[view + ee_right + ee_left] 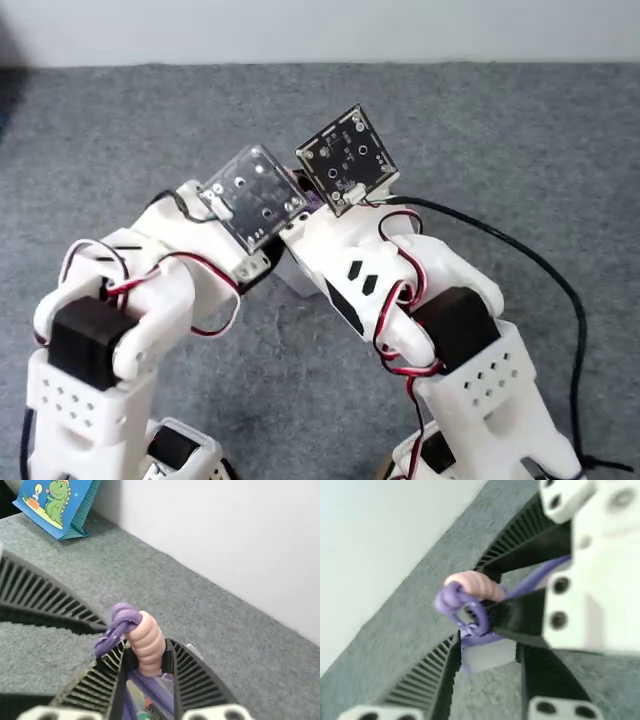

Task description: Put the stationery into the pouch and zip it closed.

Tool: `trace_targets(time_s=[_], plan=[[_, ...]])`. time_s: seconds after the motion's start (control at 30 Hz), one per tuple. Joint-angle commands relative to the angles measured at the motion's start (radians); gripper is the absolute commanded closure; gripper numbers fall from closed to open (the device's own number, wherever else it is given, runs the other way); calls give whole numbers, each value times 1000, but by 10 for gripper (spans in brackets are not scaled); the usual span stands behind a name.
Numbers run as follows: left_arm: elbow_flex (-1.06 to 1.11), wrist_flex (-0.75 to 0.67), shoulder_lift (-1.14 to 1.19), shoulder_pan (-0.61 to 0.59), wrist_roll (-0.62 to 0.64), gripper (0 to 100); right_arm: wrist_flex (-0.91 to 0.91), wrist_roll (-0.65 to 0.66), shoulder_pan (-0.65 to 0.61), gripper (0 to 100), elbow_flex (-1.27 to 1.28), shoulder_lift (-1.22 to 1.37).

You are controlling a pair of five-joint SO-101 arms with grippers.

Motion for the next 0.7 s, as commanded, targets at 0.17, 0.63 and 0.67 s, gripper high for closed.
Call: trace_targets(time_s=[0.17, 0.63, 0.67], plan=[[16, 2, -3, 94, -14, 828, 7, -26, -54, 991, -25, -51], [27, 164, -3, 94, -8, 986, 7, -25, -15, 991, -25, -137], [27, 167, -3, 94, -8, 987, 7, -25, -12, 991, -23, -142]])
